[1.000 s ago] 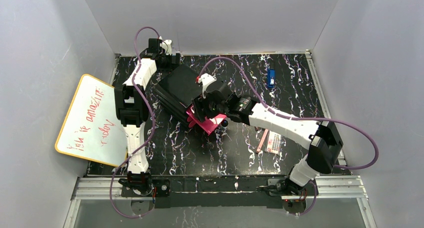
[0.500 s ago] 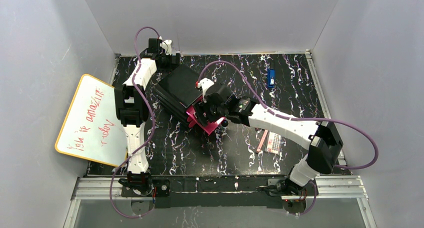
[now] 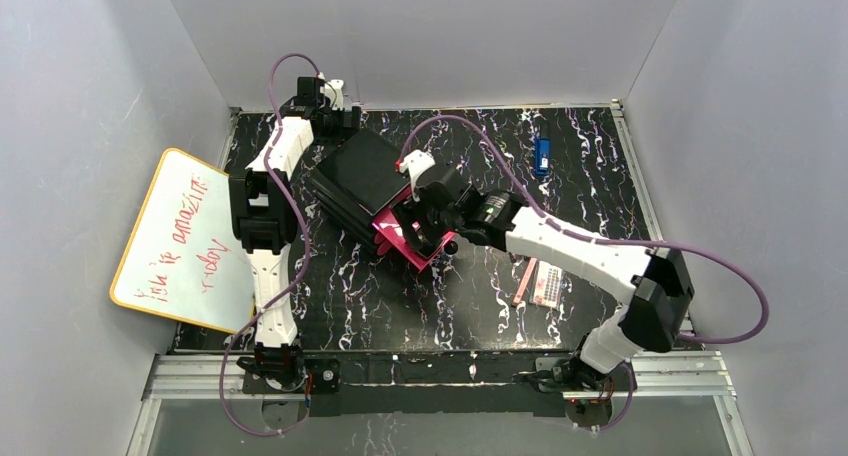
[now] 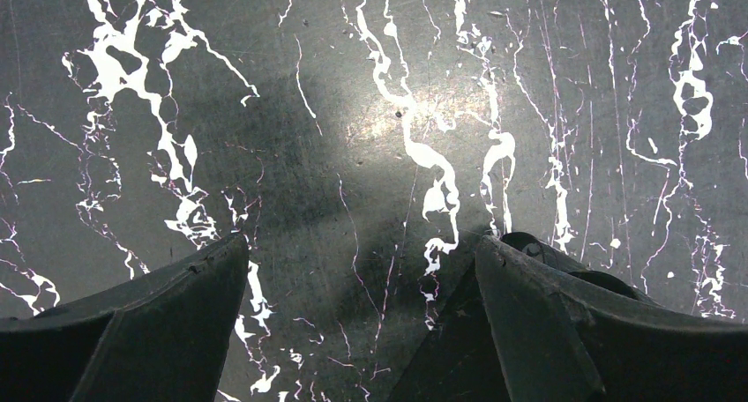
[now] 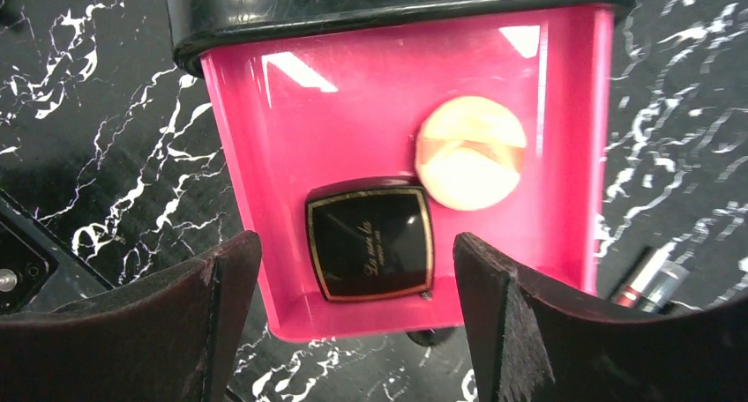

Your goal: Organize the makeup

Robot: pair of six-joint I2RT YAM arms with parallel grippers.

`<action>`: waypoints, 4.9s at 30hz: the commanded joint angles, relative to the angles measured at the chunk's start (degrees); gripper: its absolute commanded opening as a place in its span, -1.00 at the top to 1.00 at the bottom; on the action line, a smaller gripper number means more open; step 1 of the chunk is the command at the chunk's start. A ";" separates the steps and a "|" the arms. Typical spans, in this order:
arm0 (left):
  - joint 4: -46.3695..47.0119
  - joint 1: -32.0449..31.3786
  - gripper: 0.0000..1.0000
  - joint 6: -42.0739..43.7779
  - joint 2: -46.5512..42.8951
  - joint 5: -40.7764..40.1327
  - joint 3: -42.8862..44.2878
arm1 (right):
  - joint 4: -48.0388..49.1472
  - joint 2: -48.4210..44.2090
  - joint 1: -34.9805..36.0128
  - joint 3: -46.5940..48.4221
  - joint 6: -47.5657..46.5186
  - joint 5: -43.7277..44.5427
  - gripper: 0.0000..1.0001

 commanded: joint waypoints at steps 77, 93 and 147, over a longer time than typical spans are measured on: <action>-3.92 -2.39 -0.96 1.93 2.51 0.23 3.25 | 20.28 13.14 -1.52 6.37 -18.08 -1.24 -0.97; -4.15 -2.72 -0.96 1.85 3.10 -0.11 3.61 | 33.01 -9.12 -1.95 -22.88 -10.50 3.60 -0.64; -4.76 -3.36 -0.97 2.73 3.57 -1.28 3.91 | 44.41 8.85 -2.85 -17.44 -7.16 -0.92 0.31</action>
